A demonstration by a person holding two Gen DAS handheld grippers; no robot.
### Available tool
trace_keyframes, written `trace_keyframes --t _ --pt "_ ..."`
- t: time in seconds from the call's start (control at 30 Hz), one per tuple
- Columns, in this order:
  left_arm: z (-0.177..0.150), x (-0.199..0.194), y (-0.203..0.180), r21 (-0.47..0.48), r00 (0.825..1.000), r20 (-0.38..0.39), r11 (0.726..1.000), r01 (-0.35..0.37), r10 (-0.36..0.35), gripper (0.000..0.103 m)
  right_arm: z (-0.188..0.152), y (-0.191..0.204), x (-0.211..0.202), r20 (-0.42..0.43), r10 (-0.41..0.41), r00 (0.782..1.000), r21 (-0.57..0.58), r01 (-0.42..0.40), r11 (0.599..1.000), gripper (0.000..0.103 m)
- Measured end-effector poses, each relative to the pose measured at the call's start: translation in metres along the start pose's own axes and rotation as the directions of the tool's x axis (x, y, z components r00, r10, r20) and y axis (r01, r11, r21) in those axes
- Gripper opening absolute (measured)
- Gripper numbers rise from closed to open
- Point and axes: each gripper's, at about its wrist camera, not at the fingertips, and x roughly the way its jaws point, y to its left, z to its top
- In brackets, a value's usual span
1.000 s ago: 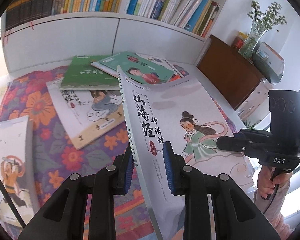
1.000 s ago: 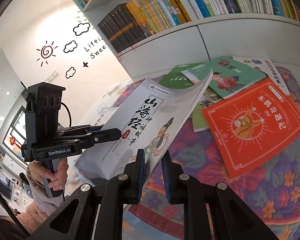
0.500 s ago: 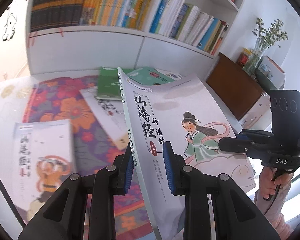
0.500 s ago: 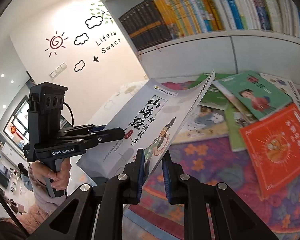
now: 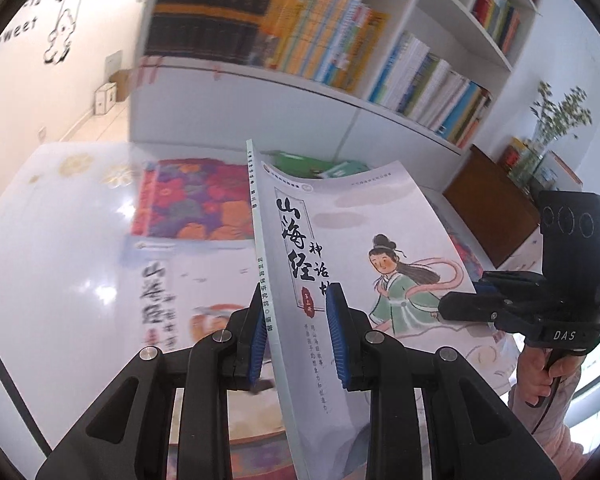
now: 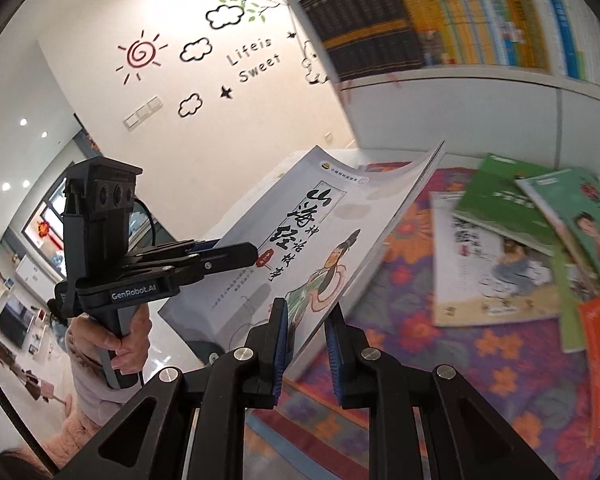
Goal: Organize books
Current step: 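Carry the book to the table edge and lay it on the stack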
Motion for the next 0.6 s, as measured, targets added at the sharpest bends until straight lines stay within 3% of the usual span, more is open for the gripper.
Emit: trace_keyframes --t 0.37,0.6 --pt "-0.013 0.008 0.060 -0.023 0.999 -0.019 0.999 -0.041 0.040 0.025 0.007 0.013 0.081 -0.081 0.015 0.997 0.022 -0.013 1.000 0.018" --pt "-0.028 0.022 0.091 -0.035 0.999 -0.034 0.999 -0.027 0.026 0.025 0.004 0.005 0.116 -0.094 0.006 0.996 0.043 -0.002 0.999 0.018"
